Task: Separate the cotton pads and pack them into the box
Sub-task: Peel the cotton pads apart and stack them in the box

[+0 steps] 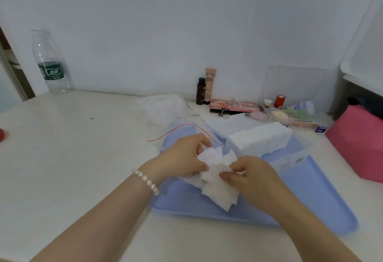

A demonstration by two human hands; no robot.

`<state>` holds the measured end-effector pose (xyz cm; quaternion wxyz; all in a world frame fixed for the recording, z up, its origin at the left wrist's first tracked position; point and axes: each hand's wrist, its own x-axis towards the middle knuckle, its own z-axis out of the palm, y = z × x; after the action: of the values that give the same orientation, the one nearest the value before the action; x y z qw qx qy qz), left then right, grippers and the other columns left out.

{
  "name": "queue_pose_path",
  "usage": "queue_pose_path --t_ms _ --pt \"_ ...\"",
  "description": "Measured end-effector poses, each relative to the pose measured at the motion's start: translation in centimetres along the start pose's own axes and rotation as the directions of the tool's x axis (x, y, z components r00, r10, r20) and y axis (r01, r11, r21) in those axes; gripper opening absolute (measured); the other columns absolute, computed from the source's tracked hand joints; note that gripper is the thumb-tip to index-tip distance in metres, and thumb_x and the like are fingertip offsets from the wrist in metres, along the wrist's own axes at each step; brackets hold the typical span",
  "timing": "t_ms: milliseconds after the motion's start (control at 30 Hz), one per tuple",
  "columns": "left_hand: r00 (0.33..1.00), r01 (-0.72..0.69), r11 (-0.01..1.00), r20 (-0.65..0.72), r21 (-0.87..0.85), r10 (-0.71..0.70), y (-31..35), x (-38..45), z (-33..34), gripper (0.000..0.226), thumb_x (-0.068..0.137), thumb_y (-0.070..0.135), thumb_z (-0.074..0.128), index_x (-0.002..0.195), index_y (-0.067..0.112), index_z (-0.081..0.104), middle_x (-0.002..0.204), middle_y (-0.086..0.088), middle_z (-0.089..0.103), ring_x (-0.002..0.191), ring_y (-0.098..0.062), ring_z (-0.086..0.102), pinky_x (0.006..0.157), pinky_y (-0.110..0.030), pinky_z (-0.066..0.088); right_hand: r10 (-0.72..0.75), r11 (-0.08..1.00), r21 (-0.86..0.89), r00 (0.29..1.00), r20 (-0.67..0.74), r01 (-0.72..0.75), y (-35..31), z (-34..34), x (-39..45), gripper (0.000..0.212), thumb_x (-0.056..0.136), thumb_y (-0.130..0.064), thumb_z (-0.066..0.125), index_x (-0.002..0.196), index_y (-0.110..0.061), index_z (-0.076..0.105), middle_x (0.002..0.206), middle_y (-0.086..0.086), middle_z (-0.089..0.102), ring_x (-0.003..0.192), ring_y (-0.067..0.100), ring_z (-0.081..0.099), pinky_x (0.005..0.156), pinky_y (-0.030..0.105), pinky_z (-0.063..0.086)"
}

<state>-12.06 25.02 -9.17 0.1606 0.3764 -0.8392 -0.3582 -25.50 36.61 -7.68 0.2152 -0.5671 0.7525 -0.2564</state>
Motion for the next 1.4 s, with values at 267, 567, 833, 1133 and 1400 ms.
queue_pose_path --t_ms 267,567,833,1133,1400 --pt "0.994 0.107 0.934 0.026 -0.341 -0.104 -0.2 -0.2 -0.5 0.038 0.072 -0.005 0.075 0.098 0.014 0.054 0.050 0.004 0.059 0.042 -0.010 0.058 0.044 -0.021 0.049 0.009 1.000 0.018 0.977 -0.212 -0.006 1.8 -3.0 0.6 0.033 0.080 -0.032 0.069 0.072 -0.001 0.068 0.069 0.019 0.063 0.056 0.023 0.054 0.063 0.039 0.051" --pt "0.994 0.105 0.902 0.013 -0.418 -0.109 -0.7 -0.8 -0.6 0.022 0.078 -0.011 0.065 0.078 0.010 0.062 0.058 -0.001 0.065 0.050 -0.005 0.062 0.051 -0.019 0.054 -0.017 0.728 0.675 0.987 -0.159 0.122 0.6 -2.2 0.6 0.019 0.087 -0.007 0.057 0.071 -0.005 0.068 0.051 0.005 0.063 0.042 0.012 0.055 0.042 0.019 0.047" --pt "0.997 0.072 0.896 0.019 -0.438 -0.071 -0.9 -0.8 -0.6 0.018 0.082 -0.007 0.063 0.086 0.011 0.065 0.060 0.004 0.066 0.057 -0.006 0.062 0.054 -0.019 0.052 -0.215 0.952 0.214 0.976 -0.035 0.217 1.4 -0.9 1.1 0.021 0.079 -0.018 0.071 0.061 -0.027 0.066 0.068 -0.001 0.065 0.055 -0.001 0.049 0.056 0.013 0.037" --pt "0.998 0.064 0.845 0.052 -0.531 -0.043 -0.4 -0.9 0.1 0.015 0.088 -0.005 0.056 0.084 0.007 0.064 0.064 -0.002 0.065 0.059 -0.008 0.065 0.061 -0.024 0.058 -0.350 0.931 -0.117 0.936 -0.026 0.345 1.7 0.2 1.8 0.007 0.080 -0.020 0.071 0.077 -0.026 0.069 0.100 -0.019 0.049 0.098 0.003 0.045 0.081 0.001 0.030" --pt "0.997 0.071 0.774 0.074 -0.629 -0.032 -0.1 -1.1 -0.1 0.013 0.089 -0.006 0.053 0.083 0.003 0.060 0.066 -0.005 0.067 0.059 -0.010 0.066 0.059 -0.023 0.057 -0.328 0.942 -0.111 0.938 -0.111 0.316 1.3 -0.3 1.1 0.008 0.073 -0.017 0.077 0.070 -0.024 0.073 0.079 -0.011 0.062 0.082 0.008 0.052 0.076 0.019 0.039"
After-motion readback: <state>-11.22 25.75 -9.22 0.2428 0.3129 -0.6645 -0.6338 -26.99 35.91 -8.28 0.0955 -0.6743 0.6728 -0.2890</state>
